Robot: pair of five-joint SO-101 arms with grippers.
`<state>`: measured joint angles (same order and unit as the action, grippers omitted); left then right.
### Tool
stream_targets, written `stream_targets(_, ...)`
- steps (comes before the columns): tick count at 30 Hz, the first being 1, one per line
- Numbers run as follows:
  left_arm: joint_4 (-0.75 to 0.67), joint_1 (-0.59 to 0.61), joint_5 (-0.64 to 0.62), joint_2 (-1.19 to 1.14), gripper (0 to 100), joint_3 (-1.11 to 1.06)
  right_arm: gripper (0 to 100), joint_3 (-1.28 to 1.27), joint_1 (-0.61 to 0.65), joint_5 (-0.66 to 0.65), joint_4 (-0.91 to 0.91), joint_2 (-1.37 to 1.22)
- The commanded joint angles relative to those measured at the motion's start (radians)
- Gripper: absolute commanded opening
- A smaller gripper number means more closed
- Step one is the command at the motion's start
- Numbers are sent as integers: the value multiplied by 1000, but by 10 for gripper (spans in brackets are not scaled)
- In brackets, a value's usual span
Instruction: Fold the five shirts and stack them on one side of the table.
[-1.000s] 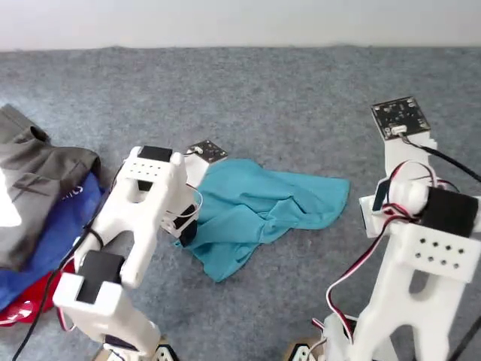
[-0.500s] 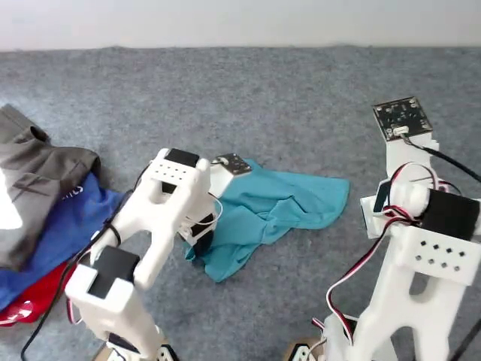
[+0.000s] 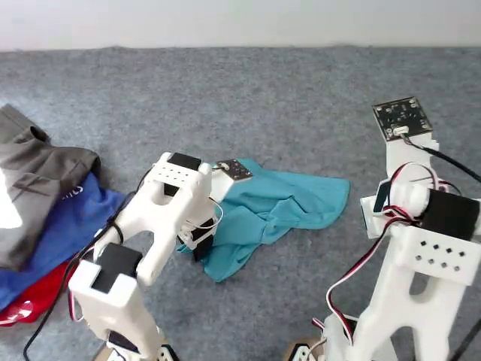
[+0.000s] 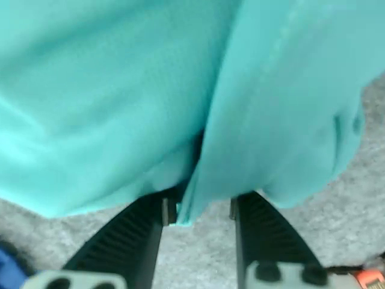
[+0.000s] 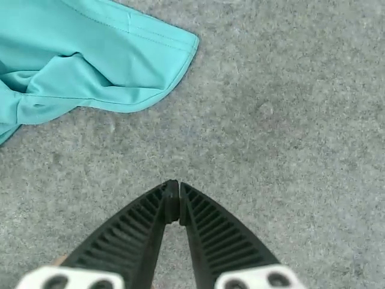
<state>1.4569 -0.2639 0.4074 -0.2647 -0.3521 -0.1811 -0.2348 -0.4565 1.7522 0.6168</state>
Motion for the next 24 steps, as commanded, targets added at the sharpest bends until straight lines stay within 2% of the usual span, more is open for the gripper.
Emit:
stream_targets(1,-49,-5,15,-26,155,8,11,29,-10,-5,39,13)
stream_targets(3,-68,-5,-6,-34,139,12,11,29,-10,-5,39,18)
stream_targets(7,-77,-8,-69,11,17,12,11,29,-10,-5,39,21)
stream_targets(17,25,-5,-69,269,14,1,10,29,-8,-5,38,13)
stream_targets(24,-32,-6,-5,198,17,-93,10,29,-8,-5,39,22)
